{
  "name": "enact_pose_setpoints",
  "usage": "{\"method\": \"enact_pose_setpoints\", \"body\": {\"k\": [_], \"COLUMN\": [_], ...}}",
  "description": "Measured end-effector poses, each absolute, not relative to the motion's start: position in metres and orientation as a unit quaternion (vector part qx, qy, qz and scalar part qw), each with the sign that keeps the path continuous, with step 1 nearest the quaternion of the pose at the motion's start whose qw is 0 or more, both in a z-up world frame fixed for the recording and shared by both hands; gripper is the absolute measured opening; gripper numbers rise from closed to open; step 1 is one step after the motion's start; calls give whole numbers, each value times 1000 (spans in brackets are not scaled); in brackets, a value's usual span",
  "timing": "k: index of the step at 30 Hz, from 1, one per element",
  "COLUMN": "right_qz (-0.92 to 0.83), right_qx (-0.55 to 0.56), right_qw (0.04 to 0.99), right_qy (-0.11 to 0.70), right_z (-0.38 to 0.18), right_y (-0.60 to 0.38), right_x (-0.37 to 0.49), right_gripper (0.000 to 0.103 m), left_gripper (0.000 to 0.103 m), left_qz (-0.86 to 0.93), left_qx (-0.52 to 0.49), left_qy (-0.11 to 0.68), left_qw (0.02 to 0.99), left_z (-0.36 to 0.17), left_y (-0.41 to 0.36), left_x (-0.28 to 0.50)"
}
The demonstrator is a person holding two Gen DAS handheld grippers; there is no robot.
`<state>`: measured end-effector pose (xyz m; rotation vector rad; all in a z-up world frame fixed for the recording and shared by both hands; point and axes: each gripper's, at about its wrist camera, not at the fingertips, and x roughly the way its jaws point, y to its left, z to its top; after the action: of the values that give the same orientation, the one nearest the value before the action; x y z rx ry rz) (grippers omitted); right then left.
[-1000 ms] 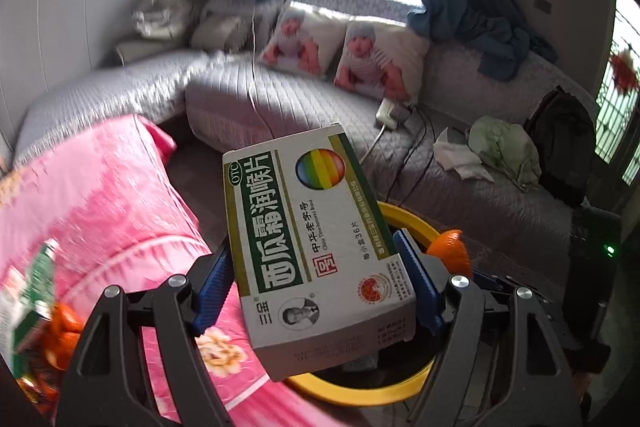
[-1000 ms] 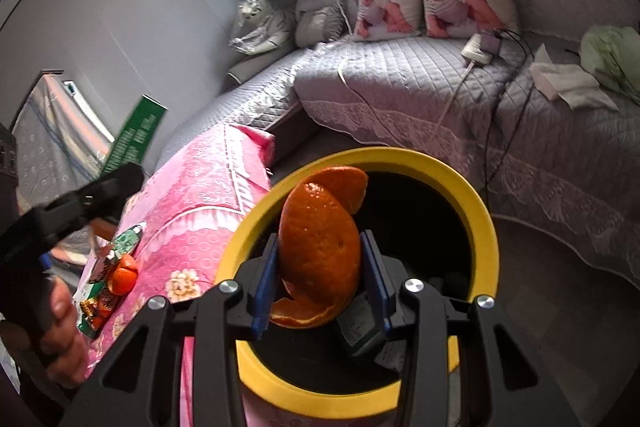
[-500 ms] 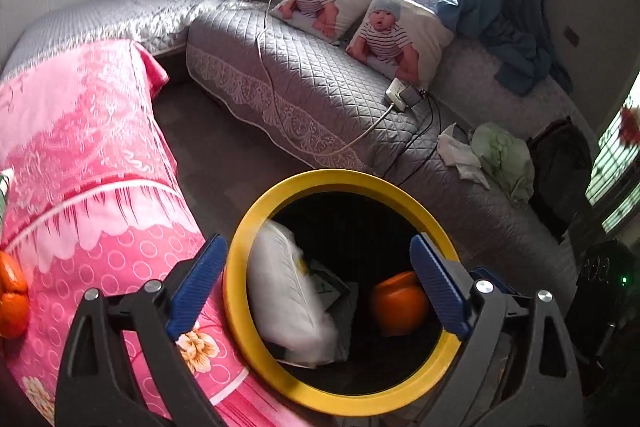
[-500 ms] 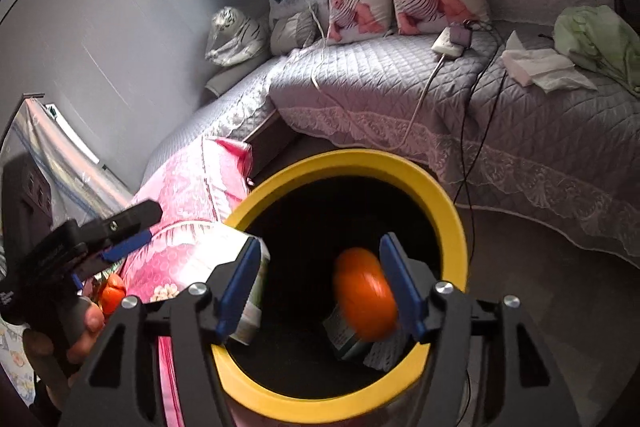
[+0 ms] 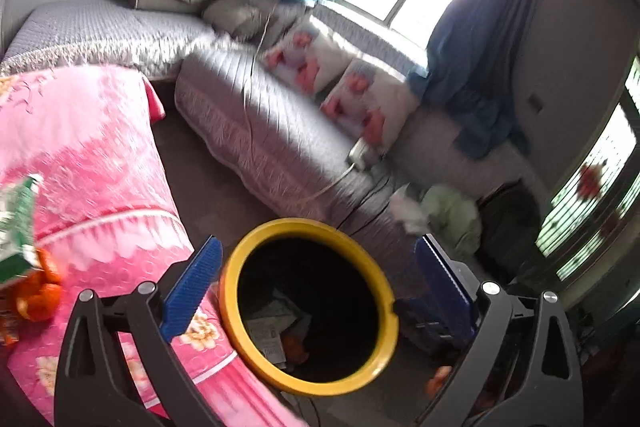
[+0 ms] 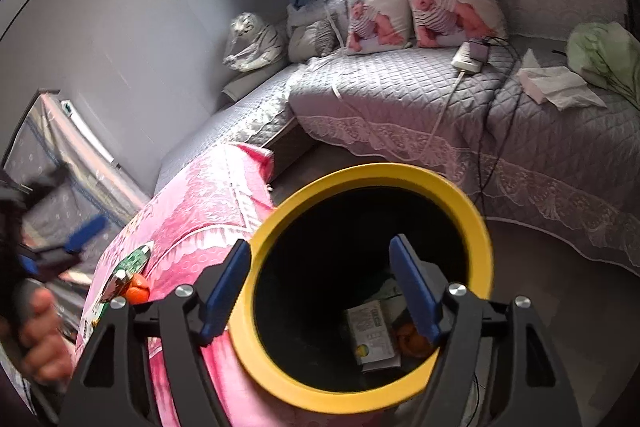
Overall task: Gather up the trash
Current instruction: 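Open both tools to drop the peel and medicine box into the bin, then reach the right tool to the white-green milk carton and grasp it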
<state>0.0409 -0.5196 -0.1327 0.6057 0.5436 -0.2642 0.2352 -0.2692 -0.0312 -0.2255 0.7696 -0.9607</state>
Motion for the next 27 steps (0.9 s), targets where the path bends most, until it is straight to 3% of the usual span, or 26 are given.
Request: {"method": "enact_pose_setpoints", "body": {"k": [11,27], "right_qz": [-3,155], "right_qx": [231,92], "right_qw": [923,913], "right_qy": [308,366], "right_z": [-108,-89], "right_y": [-429,-256], "right_x": [105,177], "right_gripper": [85,86], "left_gripper": [94,95], "left_qz": [-363,-98], "left_qx": [-141,-281], "left_qy": [291,221], "left_qw": [874,929], "left_z": [47,32], "left_y": [-70,262], "left_x": [245,203]}}
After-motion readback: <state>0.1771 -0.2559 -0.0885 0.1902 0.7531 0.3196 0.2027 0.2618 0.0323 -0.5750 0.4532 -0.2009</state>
